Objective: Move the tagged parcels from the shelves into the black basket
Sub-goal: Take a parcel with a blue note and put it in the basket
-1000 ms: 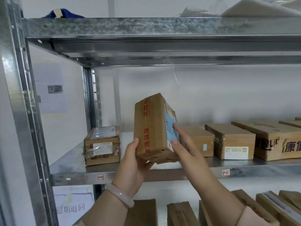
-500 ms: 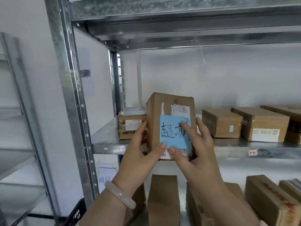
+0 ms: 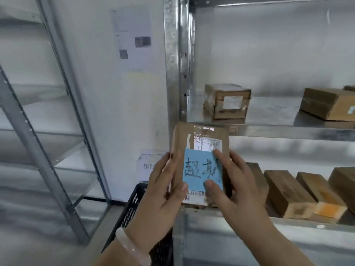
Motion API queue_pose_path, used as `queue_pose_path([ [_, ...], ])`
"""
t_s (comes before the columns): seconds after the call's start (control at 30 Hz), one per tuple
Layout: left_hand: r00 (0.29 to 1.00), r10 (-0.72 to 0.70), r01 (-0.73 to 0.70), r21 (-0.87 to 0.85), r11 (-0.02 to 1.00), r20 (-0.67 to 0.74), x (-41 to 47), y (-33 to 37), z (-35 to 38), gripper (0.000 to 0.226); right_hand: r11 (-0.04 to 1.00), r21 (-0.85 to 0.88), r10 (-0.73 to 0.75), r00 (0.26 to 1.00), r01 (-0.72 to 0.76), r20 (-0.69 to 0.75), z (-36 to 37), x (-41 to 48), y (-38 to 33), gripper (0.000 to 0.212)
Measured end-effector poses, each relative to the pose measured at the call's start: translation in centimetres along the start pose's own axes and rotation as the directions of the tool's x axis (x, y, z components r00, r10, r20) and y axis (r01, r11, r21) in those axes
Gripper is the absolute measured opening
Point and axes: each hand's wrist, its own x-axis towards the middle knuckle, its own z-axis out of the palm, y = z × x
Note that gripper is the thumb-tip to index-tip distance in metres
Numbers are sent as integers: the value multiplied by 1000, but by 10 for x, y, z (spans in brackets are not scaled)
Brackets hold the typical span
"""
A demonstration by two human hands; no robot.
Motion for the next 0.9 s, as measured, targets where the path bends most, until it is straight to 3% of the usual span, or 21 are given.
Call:
queue_pose_path([
  [0.2,997,-72,73,28,997,-33,-57,-69,-68,50,995,9,97,978,-100,186,88,-43,-17,65],
  [0.47,931,-346,352,36,935,-111,-95,-163,-126,59,973,-137,227,843,-183,488,183,-45,0,74],
  [0.7,836,-535,538,-12,843,-121,-80,-265,-151,58,941,-185,335,717,-282,611,255,-15,56,72],
  [0.9,756,-647,653,56,755,-98,-44,-349,-166,59,889,-352,458,614,-294,643,315,17,120,74],
])
